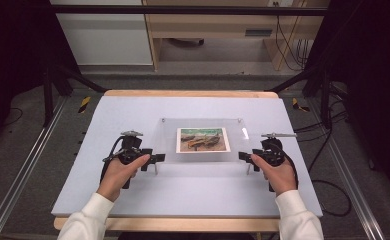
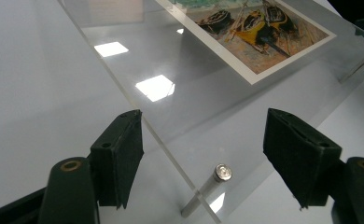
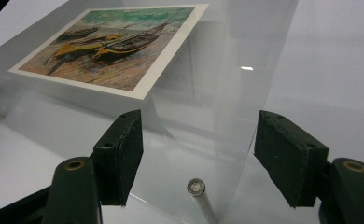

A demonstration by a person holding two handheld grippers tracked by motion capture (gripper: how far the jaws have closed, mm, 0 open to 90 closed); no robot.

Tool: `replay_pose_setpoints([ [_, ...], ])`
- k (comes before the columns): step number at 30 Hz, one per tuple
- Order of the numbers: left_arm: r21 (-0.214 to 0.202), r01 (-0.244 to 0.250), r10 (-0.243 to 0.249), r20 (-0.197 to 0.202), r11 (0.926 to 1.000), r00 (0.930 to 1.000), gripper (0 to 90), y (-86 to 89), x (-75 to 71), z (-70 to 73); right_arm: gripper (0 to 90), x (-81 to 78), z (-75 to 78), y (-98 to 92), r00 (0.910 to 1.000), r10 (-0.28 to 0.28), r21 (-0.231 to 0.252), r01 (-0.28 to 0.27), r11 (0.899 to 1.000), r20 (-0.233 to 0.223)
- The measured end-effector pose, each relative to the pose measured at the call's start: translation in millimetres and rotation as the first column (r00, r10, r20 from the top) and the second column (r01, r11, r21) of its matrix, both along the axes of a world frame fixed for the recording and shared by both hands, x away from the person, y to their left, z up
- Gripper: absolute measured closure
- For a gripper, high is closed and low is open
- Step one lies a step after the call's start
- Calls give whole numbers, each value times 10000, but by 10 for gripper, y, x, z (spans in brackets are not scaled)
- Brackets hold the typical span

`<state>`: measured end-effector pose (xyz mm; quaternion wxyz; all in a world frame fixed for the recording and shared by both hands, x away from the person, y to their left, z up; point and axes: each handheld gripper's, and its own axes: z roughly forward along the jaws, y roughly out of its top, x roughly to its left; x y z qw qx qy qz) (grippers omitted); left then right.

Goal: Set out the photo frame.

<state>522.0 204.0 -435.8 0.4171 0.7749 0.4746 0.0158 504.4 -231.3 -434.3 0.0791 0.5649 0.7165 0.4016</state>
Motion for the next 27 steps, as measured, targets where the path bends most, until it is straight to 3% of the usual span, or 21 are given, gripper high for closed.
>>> replay_pose_setpoints([
  [7, -242, -40, 35, -197, 9997, 9998, 276, 13, 11, -22, 329, -1, -11, -17, 10000, -30, 176, 32, 9998, -86],
  [13, -276, -43, 34, -329, 9996, 9995, 239, -3, 24, -31, 310, 19, -66, -45, 9991, -256, 834, 284, 9961, -347],
  [27, -474, 24, -47, -495, 9989, 9988, 199, -28, 12, -55, 301, -2, -61, -45, 9987, -242, 874, 281, 9958, -457],
])
